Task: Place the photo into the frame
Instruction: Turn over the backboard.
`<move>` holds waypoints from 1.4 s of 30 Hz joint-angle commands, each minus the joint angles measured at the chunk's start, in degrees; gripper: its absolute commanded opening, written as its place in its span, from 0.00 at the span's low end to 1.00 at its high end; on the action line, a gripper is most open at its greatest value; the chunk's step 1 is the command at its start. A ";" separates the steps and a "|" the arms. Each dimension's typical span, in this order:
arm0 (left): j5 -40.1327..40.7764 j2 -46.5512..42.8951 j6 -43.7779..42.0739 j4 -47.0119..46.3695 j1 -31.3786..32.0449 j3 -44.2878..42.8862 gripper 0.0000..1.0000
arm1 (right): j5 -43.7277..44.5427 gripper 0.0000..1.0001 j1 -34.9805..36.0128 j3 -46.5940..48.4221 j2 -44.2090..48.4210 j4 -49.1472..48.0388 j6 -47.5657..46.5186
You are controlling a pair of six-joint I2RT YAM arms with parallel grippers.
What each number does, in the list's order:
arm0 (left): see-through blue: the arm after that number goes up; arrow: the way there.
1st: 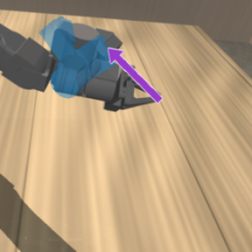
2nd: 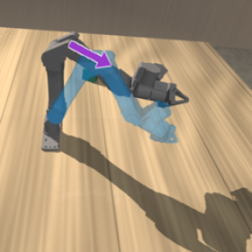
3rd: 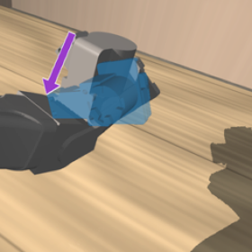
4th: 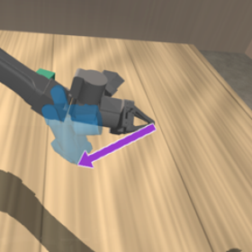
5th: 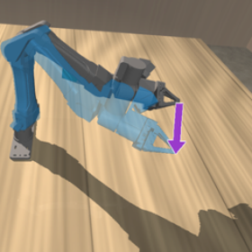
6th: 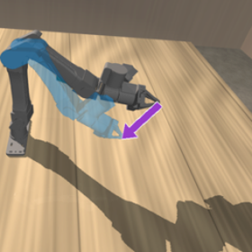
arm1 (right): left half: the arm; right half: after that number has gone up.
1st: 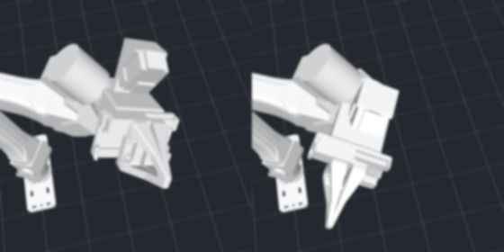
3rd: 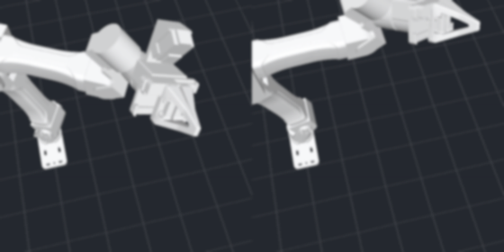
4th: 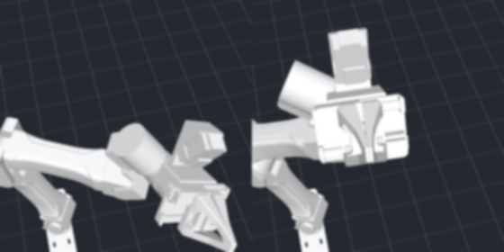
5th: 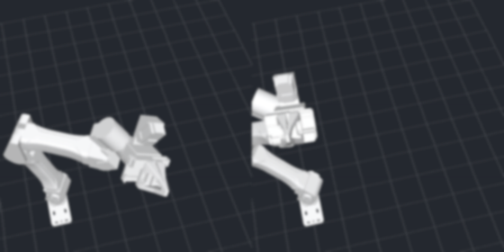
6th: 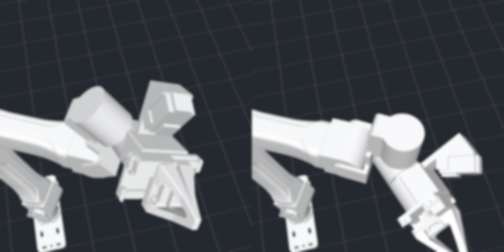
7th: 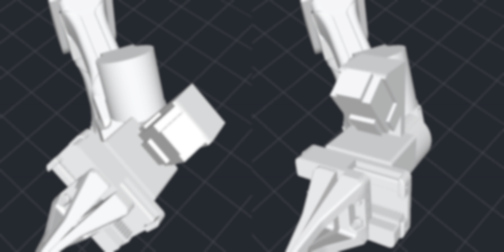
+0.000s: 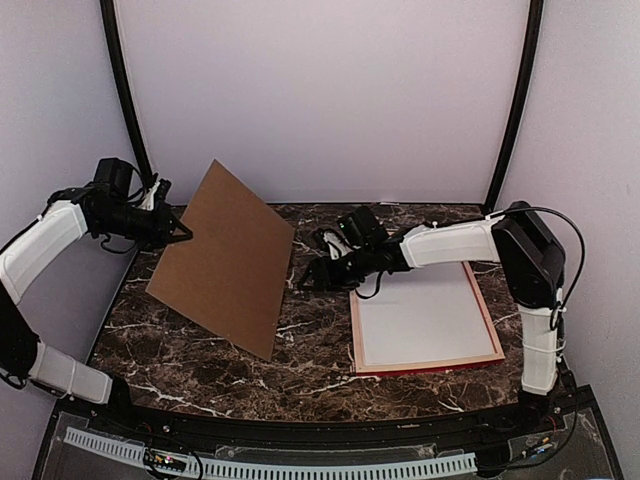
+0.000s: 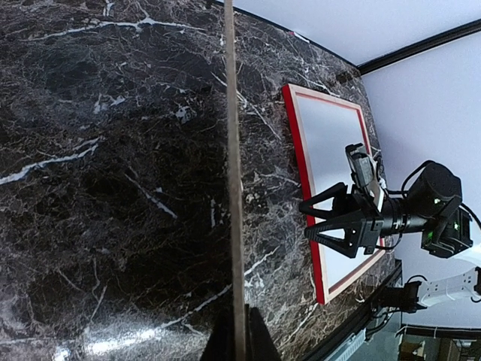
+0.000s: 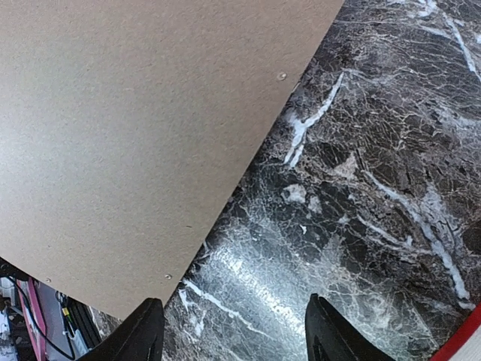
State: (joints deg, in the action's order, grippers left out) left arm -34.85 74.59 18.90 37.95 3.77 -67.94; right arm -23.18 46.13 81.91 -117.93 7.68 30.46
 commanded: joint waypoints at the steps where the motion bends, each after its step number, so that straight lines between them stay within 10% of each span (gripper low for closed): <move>1: 1.71 -3.88 -5.75 9.60 0.27 -3.80 0.00 | 0.41 0.65 0.37 -1.76 1.60 0.61 -1.34; 12: 6.58 -8.58 -7.39 22.99 0.19 -10.76 0.00 | -0.95 0.66 0.37 -2.30 1.32 -0.79 -0.55; 42: 0.44 -16.69 0.49 11.47 0.32 2.27 0.00 | -3.85 0.66 1.11 -5.84 1.00 -5.58 2.76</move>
State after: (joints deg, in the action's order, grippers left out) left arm -31.70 60.86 16.64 54.48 4.01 -67.13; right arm -24.49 46.15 77.30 -117.73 6.35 31.05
